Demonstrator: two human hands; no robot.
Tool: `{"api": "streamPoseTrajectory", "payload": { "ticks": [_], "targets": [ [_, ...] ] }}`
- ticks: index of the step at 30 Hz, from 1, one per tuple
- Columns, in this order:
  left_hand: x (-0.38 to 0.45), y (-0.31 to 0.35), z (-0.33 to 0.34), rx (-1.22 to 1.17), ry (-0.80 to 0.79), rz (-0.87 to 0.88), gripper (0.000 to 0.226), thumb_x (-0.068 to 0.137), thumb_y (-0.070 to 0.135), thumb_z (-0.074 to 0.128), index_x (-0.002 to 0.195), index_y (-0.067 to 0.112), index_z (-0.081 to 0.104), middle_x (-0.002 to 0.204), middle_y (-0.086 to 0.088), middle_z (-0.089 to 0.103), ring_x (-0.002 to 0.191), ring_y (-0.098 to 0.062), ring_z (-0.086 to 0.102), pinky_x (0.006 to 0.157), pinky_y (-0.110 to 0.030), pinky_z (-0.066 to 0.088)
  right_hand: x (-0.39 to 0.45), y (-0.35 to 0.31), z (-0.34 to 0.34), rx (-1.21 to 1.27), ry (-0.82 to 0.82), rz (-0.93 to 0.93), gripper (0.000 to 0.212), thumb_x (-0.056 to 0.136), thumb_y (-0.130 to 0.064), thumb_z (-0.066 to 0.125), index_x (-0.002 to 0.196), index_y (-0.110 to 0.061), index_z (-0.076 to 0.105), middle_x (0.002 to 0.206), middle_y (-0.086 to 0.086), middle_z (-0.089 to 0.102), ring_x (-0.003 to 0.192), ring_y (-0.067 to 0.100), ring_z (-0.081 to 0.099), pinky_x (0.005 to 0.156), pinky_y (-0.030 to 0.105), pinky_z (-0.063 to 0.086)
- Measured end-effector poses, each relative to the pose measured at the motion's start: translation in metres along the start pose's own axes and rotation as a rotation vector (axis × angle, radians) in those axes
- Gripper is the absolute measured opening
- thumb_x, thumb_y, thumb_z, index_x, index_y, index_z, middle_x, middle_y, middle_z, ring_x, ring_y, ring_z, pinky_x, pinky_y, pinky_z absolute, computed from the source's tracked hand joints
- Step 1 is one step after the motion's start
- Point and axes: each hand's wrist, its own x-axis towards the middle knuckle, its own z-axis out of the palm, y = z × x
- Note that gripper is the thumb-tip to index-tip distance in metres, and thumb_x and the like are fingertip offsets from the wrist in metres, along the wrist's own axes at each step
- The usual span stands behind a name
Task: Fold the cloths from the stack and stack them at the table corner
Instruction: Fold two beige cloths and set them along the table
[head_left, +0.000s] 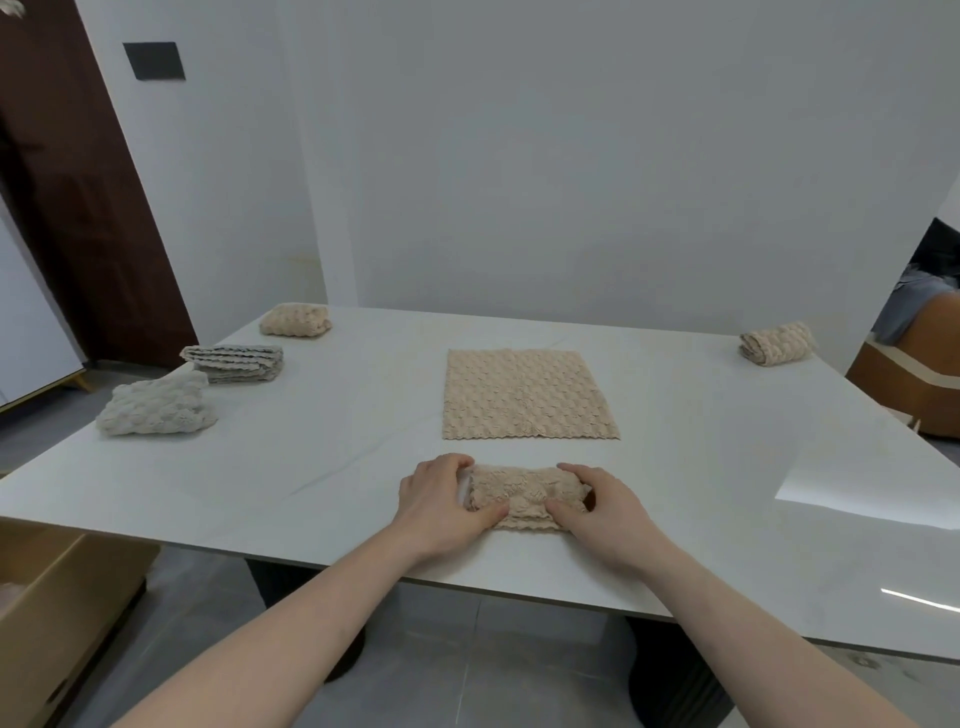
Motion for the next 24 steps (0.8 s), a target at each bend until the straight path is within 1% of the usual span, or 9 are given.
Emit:
{"api": "streamPoseTrajectory", "payload": {
  "ticks": [3,5,7,11,14,16,19,22,24],
  "targets": [
    [0.005,0.002,-0.002,-0.033,-0.059,-0.020,0.071,0.079,0.069,0.069,0.137,0.030,0.057,0.148,0.014,0.051,0.141,-0.017,0.039,0.117,-0.040,0.028,0.002,0.000,-0.003,-0.050,-0.020,-0.010,0.039,0.083,-0.056,0.070,0.115,-0.035,0.065,0.107,-0.012,0.064,0.096,0.012,0.062,0.094,0.037,0.051],
    [0.006,-0.002,-0.002,-0.174,-0.045,-0.053,0.054,0.067,0.068,0.068,0.112,0.037,0.064,0.124,0.016,0.066,0.126,-0.015,0.055,0.112,-0.042,0.037,0.000,0.000,-0.005,0.009,-0.016,-0.023,0.028,0.081,-0.055,0.072,0.095,-0.033,0.065,0.088,-0.011,0.070,0.082,0.007,0.064,0.081,0.033,0.054],
    [0.003,-0.007,0.003,-0.311,0.046,-0.061,0.043,0.067,0.064,0.065,0.097,0.034,0.064,0.099,0.017,0.072,0.105,-0.007,0.064,0.105,-0.042,0.044,-0.006,0.000,-0.006,0.093,0.013,-0.047,0.023,0.082,-0.049,0.077,0.088,-0.031,0.066,0.076,-0.013,0.071,0.068,0.002,0.063,0.068,0.024,0.051],
    [0.000,-0.011,0.013,-0.371,0.117,-0.026,0.017,0.088,0.048,0.066,0.092,0.032,0.063,0.087,0.015,0.075,0.091,-0.004,0.069,0.096,-0.041,0.052,-0.011,0.002,-0.003,0.188,0.017,-0.081,0.019,0.086,-0.036,0.079,0.086,-0.025,0.063,0.073,-0.010,0.071,0.062,0.003,0.060,0.064,0.027,0.047],
    [-0.001,-0.009,0.014,-0.386,0.079,0.007,0.020,0.088,0.051,0.058,0.089,0.031,0.057,0.079,0.014,0.074,0.085,-0.013,0.068,0.090,-0.046,0.052,-0.009,0.003,-0.001,0.205,0.004,-0.092,0.018,0.087,-0.027,0.078,0.086,-0.024,0.059,0.073,-0.013,0.069,0.063,0.003,0.059,0.064,0.027,0.047],
    [-0.004,-0.007,0.015,-0.380,0.064,0.034,0.017,0.095,0.043,0.060,0.087,0.030,0.052,0.072,0.010,0.070,0.077,-0.018,0.064,0.086,-0.047,0.051,-0.010,0.003,-0.002,0.213,-0.010,-0.095,0.019,0.088,-0.024,0.077,0.086,-0.024,0.058,0.072,-0.014,0.068,0.062,0.002,0.056,0.062,0.025,0.045],
    [-0.009,-0.001,0.010,-0.442,0.059,0.055,0.016,0.098,0.037,0.064,0.091,0.027,0.054,0.065,0.002,0.066,0.063,-0.015,0.055,0.070,-0.041,0.047,-0.012,0.002,-0.004,0.202,-0.008,-0.090,0.019,0.089,-0.029,0.075,0.092,-0.026,0.056,0.071,-0.011,0.068,0.061,0.005,0.057,0.062,0.027,0.046],
    [-0.013,0.006,0.002,-0.548,0.026,0.047,0.035,0.088,0.058,0.066,0.101,0.027,0.055,0.070,0.002,0.070,0.063,-0.018,0.057,0.069,-0.039,0.046,-0.013,-0.003,-0.004,0.125,0.005,-0.089,0.025,0.088,-0.040,0.074,0.097,-0.032,0.053,0.062,-0.023,0.063,0.057,0.003,0.056,0.054,0.017,0.039],
    [-0.014,0.010,0.000,-0.546,0.020,0.036,0.052,0.080,0.074,0.065,0.104,0.029,0.054,0.078,-0.001,0.073,0.065,-0.026,0.059,0.069,-0.041,0.049,-0.014,-0.006,-0.004,0.107,-0.010,-0.104,0.027,0.086,-0.047,0.073,0.100,-0.035,0.053,0.057,-0.027,0.059,0.057,0.002,0.055,0.054,0.016,0.037]
  ]
}}
